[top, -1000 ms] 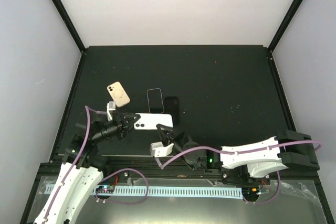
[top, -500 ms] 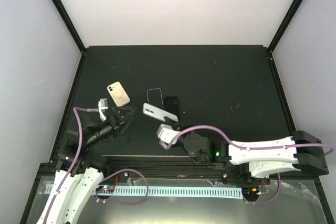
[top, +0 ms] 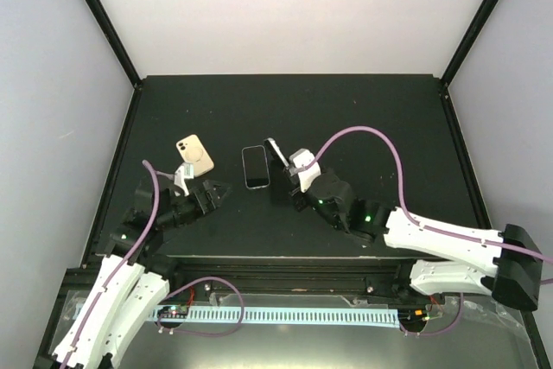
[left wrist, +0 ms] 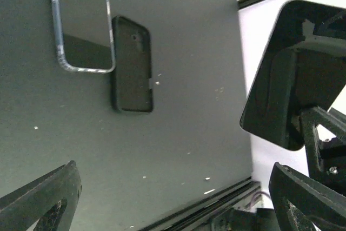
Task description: Put the phone into the phone case
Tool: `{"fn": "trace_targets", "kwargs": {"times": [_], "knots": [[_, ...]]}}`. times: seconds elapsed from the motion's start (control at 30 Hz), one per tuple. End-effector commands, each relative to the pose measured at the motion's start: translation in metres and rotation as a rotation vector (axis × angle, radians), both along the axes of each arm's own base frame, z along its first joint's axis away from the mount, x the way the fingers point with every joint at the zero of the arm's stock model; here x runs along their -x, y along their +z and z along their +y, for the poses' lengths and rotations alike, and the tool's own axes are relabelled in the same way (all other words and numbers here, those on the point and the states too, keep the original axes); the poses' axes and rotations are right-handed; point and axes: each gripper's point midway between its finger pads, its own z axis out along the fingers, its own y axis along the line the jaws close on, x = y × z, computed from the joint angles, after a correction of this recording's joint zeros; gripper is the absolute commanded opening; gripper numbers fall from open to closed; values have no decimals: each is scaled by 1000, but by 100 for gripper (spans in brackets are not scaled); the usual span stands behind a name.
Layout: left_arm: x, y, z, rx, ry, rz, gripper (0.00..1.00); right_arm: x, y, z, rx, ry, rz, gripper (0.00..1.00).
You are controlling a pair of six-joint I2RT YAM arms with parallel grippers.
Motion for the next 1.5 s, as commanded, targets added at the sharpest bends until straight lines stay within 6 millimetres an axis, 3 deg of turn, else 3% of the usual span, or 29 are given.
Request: {"fn": "trace_targets", "kwargs": {"times": [0.0,0.23,0.63,0.77,1.07,1.23,1.47], "knots": [[2,-17,2,-125,-60,4,97,-13,-7,13,-196,-44,188,1],[4,-46,-3,-100,-75,48,95,-53,-47,15,-292,-164,373,1],[5,-49,-8,-80,-105,41,93,-89,-109,28,-371,-242,523,1],[7,-47,-9,-74,-112,32,92,-89,-120,36,-346,-179,491,1],[7,-49,-12,-61,-118,33,90,-74,-152,14,-238,-200,504,1],[6,-51,-14,-56,-127,41,89,-68,-156,6,-199,-207,513,1],[6,-53,-14,-60,-127,45,87,-44,-164,4,-172,-154,625,1]]}}
